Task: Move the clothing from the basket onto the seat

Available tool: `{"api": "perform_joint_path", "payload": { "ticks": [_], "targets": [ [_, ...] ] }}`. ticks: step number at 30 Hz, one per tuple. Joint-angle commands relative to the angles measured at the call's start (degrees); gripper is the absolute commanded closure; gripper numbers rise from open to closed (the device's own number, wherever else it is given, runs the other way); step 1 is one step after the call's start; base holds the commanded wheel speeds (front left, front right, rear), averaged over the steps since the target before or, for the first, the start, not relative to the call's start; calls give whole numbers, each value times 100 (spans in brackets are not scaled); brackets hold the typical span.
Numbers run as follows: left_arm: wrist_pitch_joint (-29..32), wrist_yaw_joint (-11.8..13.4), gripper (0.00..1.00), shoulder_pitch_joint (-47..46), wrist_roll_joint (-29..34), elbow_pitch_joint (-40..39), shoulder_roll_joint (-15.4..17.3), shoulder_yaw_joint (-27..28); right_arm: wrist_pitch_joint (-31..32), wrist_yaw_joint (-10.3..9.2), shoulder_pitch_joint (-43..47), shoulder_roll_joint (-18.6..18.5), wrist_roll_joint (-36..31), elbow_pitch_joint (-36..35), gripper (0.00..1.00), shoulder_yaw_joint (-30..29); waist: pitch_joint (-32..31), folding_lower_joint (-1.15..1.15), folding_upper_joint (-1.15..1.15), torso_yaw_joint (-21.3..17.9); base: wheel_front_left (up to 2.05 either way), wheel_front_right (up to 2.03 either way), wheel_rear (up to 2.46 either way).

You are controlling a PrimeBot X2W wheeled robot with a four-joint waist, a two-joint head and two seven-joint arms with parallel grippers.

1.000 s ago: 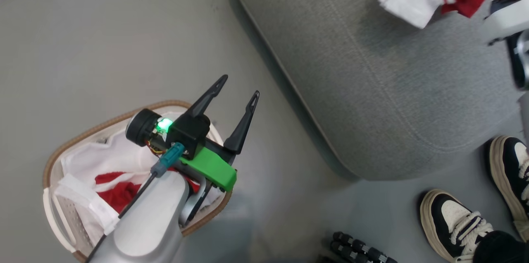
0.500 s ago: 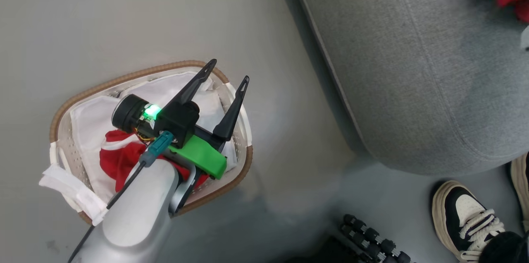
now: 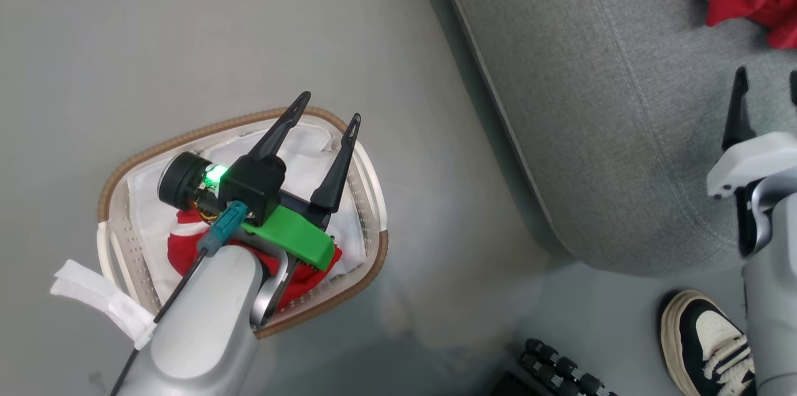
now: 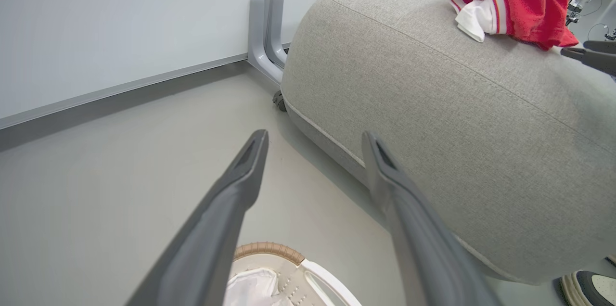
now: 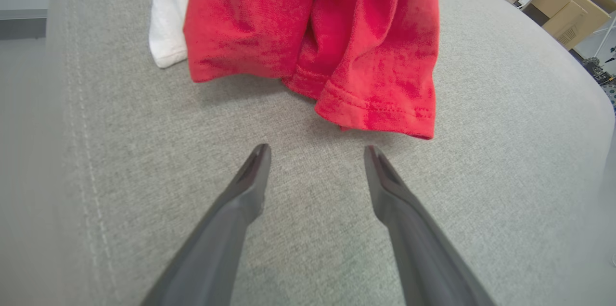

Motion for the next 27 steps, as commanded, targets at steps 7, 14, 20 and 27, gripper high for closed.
{"api": "perform_joint_path", "payload": {
  "ticks": [7,14,20,27],
  "targets": [
    [3,42,0,385,242,-2,-160,572,-11,-7,615,227,435,-547,0,486,-589,0,0,190,0,0,0],
    [3,117,0,808,420,46,-298,1320,-11,-6,861,378,654,-1004,0,1115,-984,0,0,490,0,0,0],
    [4,129,0,1197,478,95,-490,2040,-11,-6,1059,475,781,-1328,0,1460,-1336,0,0,898,0,0,0],
    [3,176,0,1642,634,89,-659,2782,-11,-6,1382,557,862,-1507,0,1785,-1739,0,0,1292,0,0,0]
  ]
}}
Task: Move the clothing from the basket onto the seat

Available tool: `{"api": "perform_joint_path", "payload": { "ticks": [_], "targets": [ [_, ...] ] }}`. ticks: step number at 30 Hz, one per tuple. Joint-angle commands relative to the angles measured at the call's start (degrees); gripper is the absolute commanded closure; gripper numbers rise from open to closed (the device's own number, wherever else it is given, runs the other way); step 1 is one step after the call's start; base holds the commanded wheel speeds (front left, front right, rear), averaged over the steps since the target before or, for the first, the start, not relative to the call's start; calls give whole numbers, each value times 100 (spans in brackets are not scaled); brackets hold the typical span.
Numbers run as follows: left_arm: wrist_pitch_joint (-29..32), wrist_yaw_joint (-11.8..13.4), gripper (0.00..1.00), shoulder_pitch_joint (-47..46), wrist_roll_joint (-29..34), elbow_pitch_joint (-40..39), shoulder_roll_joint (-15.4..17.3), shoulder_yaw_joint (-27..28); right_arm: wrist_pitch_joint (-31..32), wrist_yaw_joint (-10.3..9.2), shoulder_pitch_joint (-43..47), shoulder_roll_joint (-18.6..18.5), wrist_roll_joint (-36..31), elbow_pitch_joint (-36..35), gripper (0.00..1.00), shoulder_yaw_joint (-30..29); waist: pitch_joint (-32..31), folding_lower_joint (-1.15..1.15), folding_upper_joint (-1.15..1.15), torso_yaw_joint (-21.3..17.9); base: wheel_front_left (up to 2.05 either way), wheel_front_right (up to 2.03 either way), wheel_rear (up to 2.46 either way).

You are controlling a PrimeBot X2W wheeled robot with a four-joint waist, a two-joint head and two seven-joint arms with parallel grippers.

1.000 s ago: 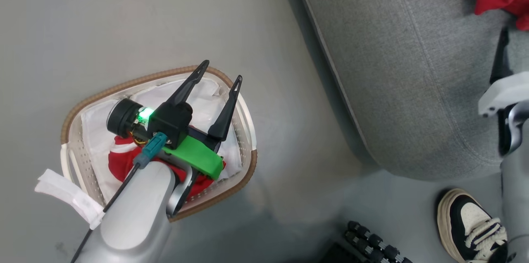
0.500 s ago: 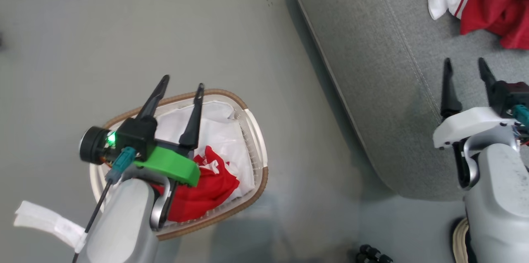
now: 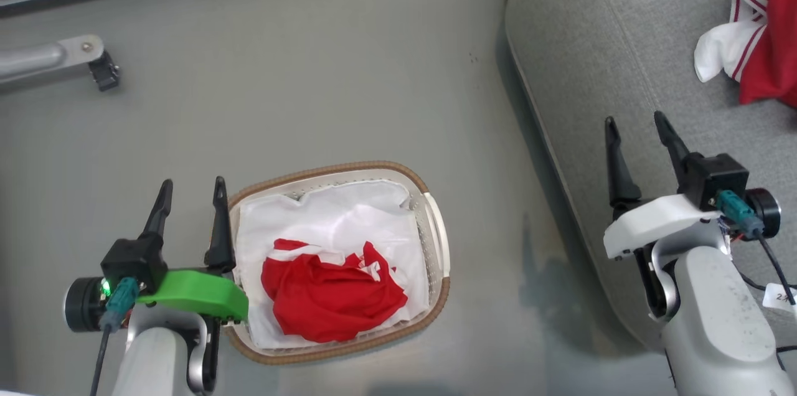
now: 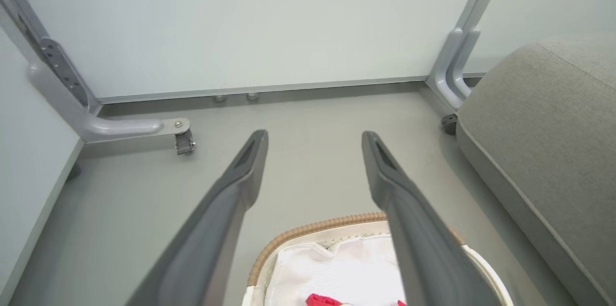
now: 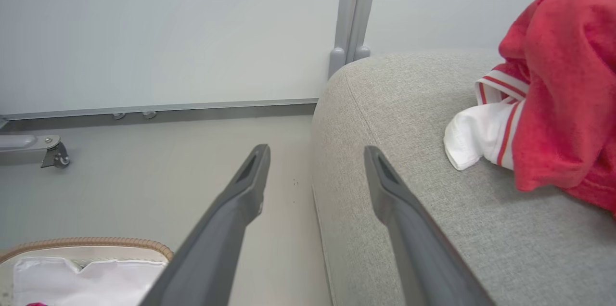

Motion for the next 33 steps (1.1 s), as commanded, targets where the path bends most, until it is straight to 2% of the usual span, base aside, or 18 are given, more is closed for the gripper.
{"api": "perform_joint_path", "payload": {
  "ticks": [1,7,17,33],
  "targets": [
    [3,24,0,190,58,-10,-40,134,-12,-6,179,-4,21,-25,0,60,-410,0,0,380,0,0,0],
    [3,-2,0,559,183,-64,-106,357,-11,-6,580,12,-44,-92,0,267,-756,0,0,654,0,0,0],
    [3,56,0,1184,44,-116,-134,297,-11,-6,1280,24,25,-262,0,426,-1344,0,0,930,0,0,0],
    [3,170,0,1925,-92,-166,-133,68,-11,-6,1951,49,85,-137,0,423,-1787,0,0,975,0,0,0]
  ]
}}
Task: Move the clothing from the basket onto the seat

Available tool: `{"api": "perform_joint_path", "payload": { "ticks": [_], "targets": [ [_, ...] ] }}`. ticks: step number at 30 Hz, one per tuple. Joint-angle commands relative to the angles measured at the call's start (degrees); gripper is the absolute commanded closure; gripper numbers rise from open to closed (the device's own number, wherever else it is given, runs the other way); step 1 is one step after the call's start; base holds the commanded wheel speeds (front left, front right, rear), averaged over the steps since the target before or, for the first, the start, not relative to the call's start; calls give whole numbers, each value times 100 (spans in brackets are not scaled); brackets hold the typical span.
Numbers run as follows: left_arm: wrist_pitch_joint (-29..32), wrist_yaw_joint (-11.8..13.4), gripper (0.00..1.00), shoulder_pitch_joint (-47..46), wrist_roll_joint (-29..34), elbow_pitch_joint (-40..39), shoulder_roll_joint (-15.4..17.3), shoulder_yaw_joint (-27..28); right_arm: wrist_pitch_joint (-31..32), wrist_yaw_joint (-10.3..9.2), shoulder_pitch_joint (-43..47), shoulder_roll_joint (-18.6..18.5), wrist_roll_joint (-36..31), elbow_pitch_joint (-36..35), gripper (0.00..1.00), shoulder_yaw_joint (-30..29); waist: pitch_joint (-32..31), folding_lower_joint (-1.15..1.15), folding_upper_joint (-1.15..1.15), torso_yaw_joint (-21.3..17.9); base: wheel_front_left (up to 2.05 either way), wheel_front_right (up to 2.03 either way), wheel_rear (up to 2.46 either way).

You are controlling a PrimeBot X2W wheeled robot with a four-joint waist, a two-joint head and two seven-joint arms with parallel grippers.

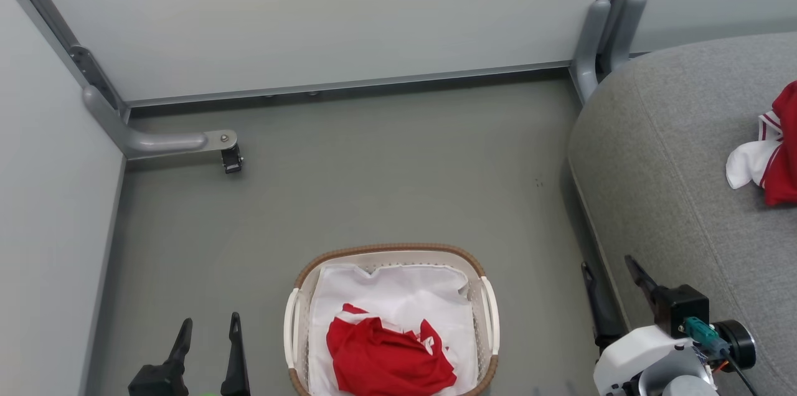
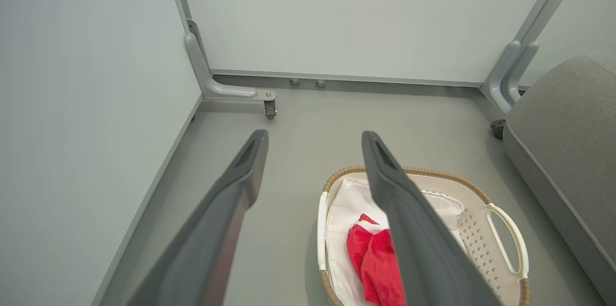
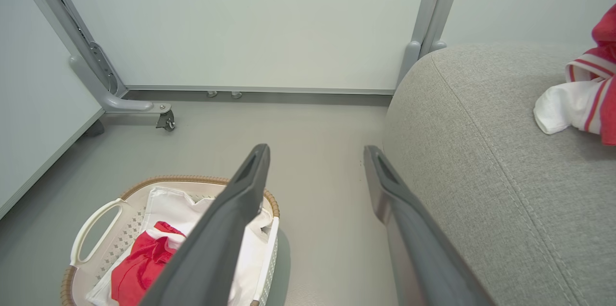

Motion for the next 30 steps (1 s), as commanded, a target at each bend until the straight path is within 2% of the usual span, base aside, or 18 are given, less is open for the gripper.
{"api": "perform_joint_path", "payload": {
  "ticks": [1,12,20,30],
  "targets": [
    [3,19,0,57,-41,7,9,0,-11,-6,57,-22,37,1,0,-6,6,1,0,-14,0,0,0],
    [3,-25,0,-306,-201,346,10,-410,-11,-6,-215,-21,42,-92,0,11,406,1,0,-92,0,0,0],
    [3,0,0,-877,-413,706,13,-902,-11,-6,-674,-21,-4,-282,0,104,1074,1,0,-286,0,0,0],
    [3,-69,0,-1850,-539,1686,15,-1552,-11,-6,-1241,-21,119,-553,0,198,2052,1,0,-589,0,0,0]
  ]
}}
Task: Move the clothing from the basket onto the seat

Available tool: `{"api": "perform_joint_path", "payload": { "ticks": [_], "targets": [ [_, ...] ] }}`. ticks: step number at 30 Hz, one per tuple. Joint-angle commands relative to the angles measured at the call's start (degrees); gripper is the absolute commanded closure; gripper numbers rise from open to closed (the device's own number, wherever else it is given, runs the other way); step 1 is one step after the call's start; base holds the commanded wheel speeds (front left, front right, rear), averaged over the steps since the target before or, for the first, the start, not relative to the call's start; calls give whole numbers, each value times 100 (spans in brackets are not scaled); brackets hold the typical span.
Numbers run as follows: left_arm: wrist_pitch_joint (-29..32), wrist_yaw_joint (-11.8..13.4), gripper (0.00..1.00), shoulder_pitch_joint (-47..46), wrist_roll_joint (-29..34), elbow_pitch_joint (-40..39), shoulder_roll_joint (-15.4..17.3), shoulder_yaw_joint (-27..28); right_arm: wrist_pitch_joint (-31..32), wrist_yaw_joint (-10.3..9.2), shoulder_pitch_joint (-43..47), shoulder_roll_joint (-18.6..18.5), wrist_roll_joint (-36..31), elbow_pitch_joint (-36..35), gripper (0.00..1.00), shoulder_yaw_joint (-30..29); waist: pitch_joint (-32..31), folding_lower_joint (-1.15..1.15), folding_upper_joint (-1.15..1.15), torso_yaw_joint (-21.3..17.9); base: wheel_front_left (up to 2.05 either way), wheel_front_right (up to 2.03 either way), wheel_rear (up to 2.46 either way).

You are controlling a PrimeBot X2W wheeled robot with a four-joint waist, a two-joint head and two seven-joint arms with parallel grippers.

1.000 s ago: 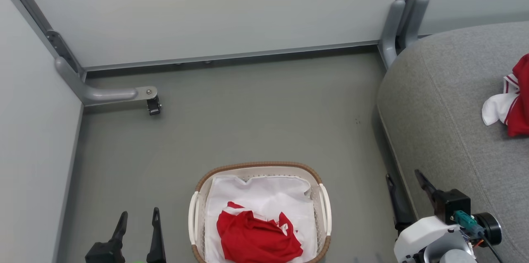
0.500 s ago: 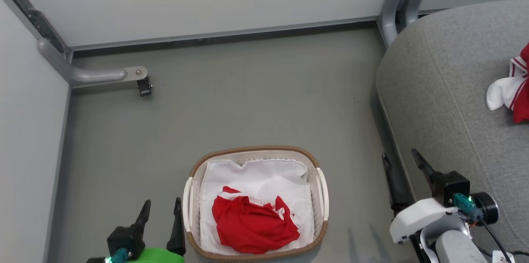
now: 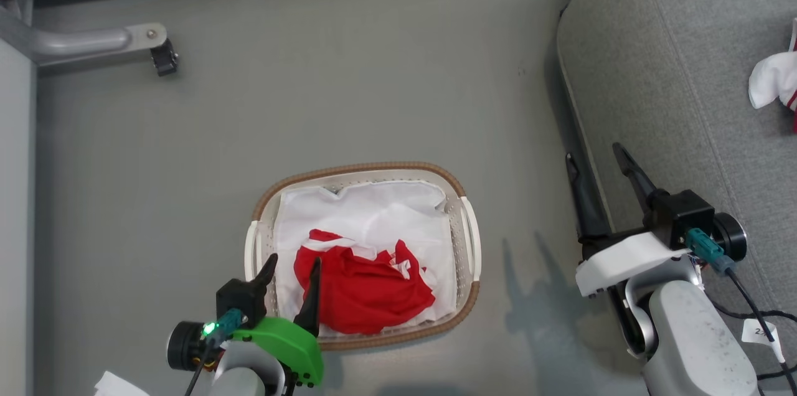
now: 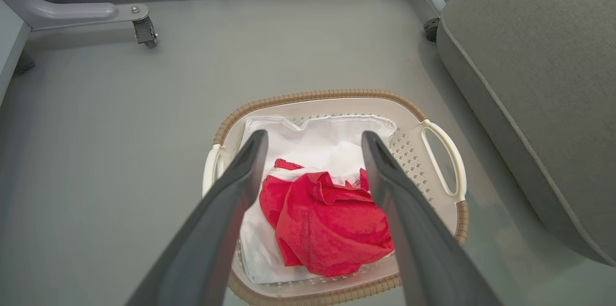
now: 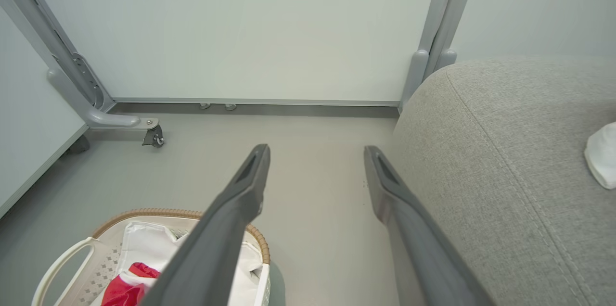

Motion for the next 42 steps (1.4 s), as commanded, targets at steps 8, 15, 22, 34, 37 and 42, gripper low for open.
{"api": "perform_joint_path", "payload": {
  "ticks": [8,15,22,34,37,42],
  "targets": [
    [5,-10,0,-1028,-41,1012,27,-299,-11,-6,-442,-23,183,-145,0,136,1172,0,0,-463,0,0,0],
    [4,-33,0,-1806,53,1966,30,-611,-11,-6,-653,-21,265,-201,0,149,1638,0,0,-604,0,0,0],
    [88,-36,0,-2511,-32,2957,30,-871,-11,-6,-800,-20,316,-222,0,188,2021,0,0,-718,0,0,0],
    [801,-50,0,-3096,-164,3624,30,-1322,-11,-6,-970,-21,439,-202,0,343,2436,0,0,-855,0,0,0],
    [880,-53,0,-3169,-181,3652,29,-1416,-11,-6,-983,-22,452,-220,0,364,2512,0,0,-877,0,0,0],
    [988,-100,0,-3280,-168,3700,29,-1603,-11,-6,-967,-21,476,-245,0,367,2629,0,0,-887,0,0,0]
  ]
}}
